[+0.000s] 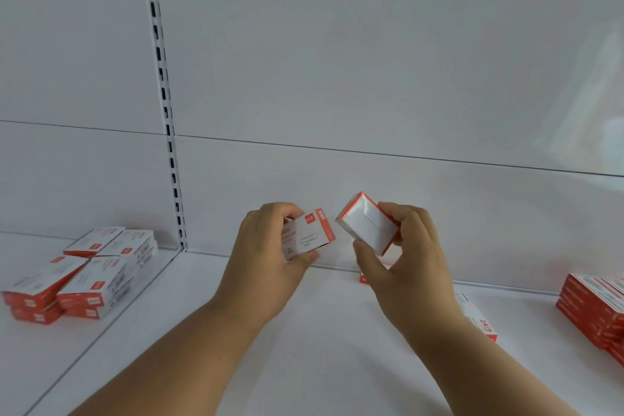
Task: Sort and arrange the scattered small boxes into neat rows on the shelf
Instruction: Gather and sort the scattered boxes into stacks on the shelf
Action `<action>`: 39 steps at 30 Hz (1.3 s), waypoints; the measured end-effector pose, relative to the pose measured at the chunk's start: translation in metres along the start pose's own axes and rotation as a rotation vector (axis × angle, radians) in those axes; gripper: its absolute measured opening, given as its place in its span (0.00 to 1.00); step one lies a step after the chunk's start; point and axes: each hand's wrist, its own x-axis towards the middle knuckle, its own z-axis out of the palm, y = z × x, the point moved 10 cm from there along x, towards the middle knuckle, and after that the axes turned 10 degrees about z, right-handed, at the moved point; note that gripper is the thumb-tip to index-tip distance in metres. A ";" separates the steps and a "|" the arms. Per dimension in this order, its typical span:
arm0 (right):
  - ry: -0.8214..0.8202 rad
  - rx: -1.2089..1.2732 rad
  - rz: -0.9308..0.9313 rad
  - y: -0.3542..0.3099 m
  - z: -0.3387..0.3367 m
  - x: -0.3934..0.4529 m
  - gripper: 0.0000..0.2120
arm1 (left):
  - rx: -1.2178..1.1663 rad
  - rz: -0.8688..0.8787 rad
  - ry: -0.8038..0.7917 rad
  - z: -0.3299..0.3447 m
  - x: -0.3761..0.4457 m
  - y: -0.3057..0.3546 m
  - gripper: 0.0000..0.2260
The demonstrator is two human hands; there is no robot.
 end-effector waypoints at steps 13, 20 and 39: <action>-0.280 0.787 0.578 0.033 0.028 0.003 0.19 | -0.775 -0.506 0.002 0.028 -0.019 -0.034 0.07; -0.429 0.866 0.590 0.029 0.034 0.006 0.10 | -0.721 -0.498 -0.082 0.032 -0.021 -0.040 0.24; -0.294 0.639 0.450 -0.018 0.045 0.004 0.12 | -0.617 -0.574 -0.021 -0.042 -0.007 -0.031 0.19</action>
